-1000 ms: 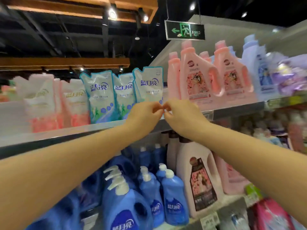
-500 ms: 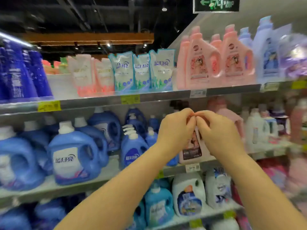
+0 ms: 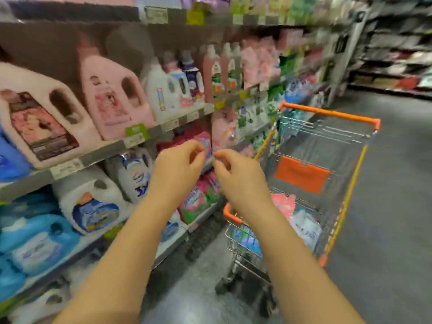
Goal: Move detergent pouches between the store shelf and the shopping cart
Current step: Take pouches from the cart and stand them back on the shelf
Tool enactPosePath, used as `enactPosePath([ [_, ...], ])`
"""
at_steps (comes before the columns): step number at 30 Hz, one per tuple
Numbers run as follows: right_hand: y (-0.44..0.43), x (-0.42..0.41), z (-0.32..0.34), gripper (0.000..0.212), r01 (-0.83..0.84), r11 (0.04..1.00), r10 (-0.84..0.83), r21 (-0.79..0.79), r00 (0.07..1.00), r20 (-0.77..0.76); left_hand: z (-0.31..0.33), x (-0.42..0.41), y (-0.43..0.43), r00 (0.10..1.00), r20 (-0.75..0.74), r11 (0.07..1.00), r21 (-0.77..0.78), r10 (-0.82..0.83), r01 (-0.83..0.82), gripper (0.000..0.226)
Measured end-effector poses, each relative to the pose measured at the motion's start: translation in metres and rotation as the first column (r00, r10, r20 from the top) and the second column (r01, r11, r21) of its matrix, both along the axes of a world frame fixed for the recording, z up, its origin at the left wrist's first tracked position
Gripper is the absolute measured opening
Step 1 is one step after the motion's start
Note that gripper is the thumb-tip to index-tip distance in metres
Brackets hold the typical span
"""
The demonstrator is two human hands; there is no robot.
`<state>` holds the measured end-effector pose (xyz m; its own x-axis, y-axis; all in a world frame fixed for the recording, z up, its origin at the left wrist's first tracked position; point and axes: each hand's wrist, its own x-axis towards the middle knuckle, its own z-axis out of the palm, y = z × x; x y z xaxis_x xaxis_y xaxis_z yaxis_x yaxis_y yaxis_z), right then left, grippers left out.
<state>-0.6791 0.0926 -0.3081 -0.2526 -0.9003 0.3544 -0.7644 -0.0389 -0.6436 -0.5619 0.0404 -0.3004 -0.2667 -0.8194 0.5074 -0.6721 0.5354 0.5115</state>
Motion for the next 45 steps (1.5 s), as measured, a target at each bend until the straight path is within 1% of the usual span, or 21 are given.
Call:
enactPosePath([
  [5, -0.014, -0.09, -0.054, 0.026, 0.226, 0.964, -0.238, 0.138, 0.968, 0.076, -0.058, -0.082, -0.038, 0.993, 0.036, 0.981, 0.165, -0.11, 0.102, 0.012],
  [8, -0.028, -0.139, -0.091, 0.027, 0.319, 0.918, -0.35, 0.237, 0.931, 0.104, -0.094, -0.128, -0.065, 0.984, 0.047, 0.955, 0.254, -0.172, 0.155, 0.014],
  [11, -0.055, -0.188, -0.133, 0.029, 0.402, 0.839, -0.474, 0.366, 0.871, 0.131, -0.131, -0.183, -0.101, 0.953, 0.094, 0.906, 0.348, -0.288, 0.24, 0.017],
  [15, -0.084, -0.232, -0.188, 0.032, 0.447, 0.723, -0.63, 0.526, 0.739, 0.238, -0.188, -0.245, -0.15, 0.887, 0.127, 0.801, 0.5, -0.444, 0.329, 0.028],
  [18, -0.089, -0.249, -0.233, 0.047, 0.448, 0.618, -0.737, 0.646, 0.616, 0.278, -0.236, -0.279, -0.17, 0.827, 0.162, 0.708, 0.62, -0.538, 0.339, 0.043],
  [21, -0.08, -0.254, -0.274, 0.058, 0.459, 0.512, -0.836, 0.726, 0.46, 0.299, -0.277, -0.3, -0.17, 0.791, 0.151, 0.62, 0.713, -0.592, 0.328, 0.058],
  [24, -0.071, -0.257, -0.309, 0.06, 0.48, 0.414, -0.904, 0.773, 0.316, 0.288, -0.309, -0.313, -0.16, 0.764, 0.15, 0.547, 0.783, -0.628, 0.297, 0.069],
  [26, -0.068, -0.259, -0.326, 0.057, 0.463, 0.373, -0.924, 0.804, 0.262, 0.277, -0.33, -0.319, -0.152, 0.773, 0.129, 0.492, 0.832, -0.622, 0.256, 0.077],
  [27, -0.069, -0.26, -0.333, 0.055, 0.435, 0.358, -0.929, 0.827, 0.258, 0.266, -0.34, -0.322, -0.149, 0.784, 0.112, 0.462, 0.854, -0.611, 0.238, 0.083],
  [29, -0.077, -0.255, -0.346, 0.044, 0.363, 0.364, -0.921, 0.858, 0.279, 0.273, -0.361, -0.324, -0.143, 0.817, 0.06, 0.372, 0.907, -0.574, 0.195, 0.091],
  [31, -0.088, -0.248, -0.355, 0.03, 0.343, 0.398, -0.908, 0.851, 0.278, 0.313, -0.376, -0.327, -0.138, 0.865, 0.049, 0.297, 0.948, -0.499, 0.117, 0.092],
  [32, -0.093, -0.245, -0.361, 0.026, 0.345, 0.408, -0.909, 0.845, 0.245, 0.338, -0.381, -0.329, -0.136, 0.891, 0.054, 0.279, 0.957, -0.451, 0.083, 0.091],
  [33, -0.098, -0.243, -0.363, 0.025, 0.342, 0.412, -0.911, 0.845, 0.185, 0.369, -0.384, -0.331, -0.135, 0.912, 0.056, 0.275, 0.959, -0.407, 0.064, 0.093],
  [35, -0.104, -0.244, -0.364, 0.036, 0.325, 0.428, -0.901, 0.844, 0.084, 0.425, -0.388, -0.337, -0.134, 0.944, 0.041, 0.242, 0.969, -0.326, 0.041, 0.098],
  [36, -0.106, -0.243, -0.364, 0.042, 0.313, 0.458, -0.886, 0.832, 0.082, 0.457, -0.389, -0.339, -0.135, 0.953, 0.037, 0.218, 0.975, -0.301, 0.031, 0.098],
  [37, -0.109, -0.242, -0.364, 0.048, 0.295, 0.496, -0.866, 0.816, 0.107, 0.488, -0.39, -0.341, -0.137, 0.957, 0.034, 0.203, 0.979, -0.288, 0.027, 0.099],
  [39, -0.113, -0.235, -0.361, 0.057, 0.252, 0.561, -0.828, 0.788, 0.157, 0.539, -0.391, -0.34, -0.143, 0.962, 0.031, 0.178, 0.984, -0.27, 0.018, 0.114],
  [41, -0.118, -0.224, -0.358, 0.056, 0.225, 0.605, -0.796, 0.764, 0.187, 0.575, -0.39, -0.336, -0.151, 0.961, 0.045, 0.192, 0.981, -0.272, 0.008, 0.124],
  [42, -0.12, -0.219, -0.36, 0.054, 0.216, 0.618, -0.786, 0.756, 0.194, 0.587, -0.391, -0.332, -0.156, 0.962, 0.038, 0.186, 0.982, -0.271, 0.014, 0.119],
  [43, -0.123, -0.215, -0.36, 0.053, 0.204, 0.636, -0.772, 0.745, 0.198, 0.604, -0.388, -0.328, -0.159, 0.963, 0.03, 0.181, 0.983, -0.268, 0.019, 0.107],
  [45, -0.128, -0.209, -0.357, 0.053, 0.172, 0.672, -0.74, 0.721, 0.198, 0.643, -0.381, -0.319, -0.164, 0.977, -0.002, 0.192, 0.98, -0.214, 0.045, 0.073],
])
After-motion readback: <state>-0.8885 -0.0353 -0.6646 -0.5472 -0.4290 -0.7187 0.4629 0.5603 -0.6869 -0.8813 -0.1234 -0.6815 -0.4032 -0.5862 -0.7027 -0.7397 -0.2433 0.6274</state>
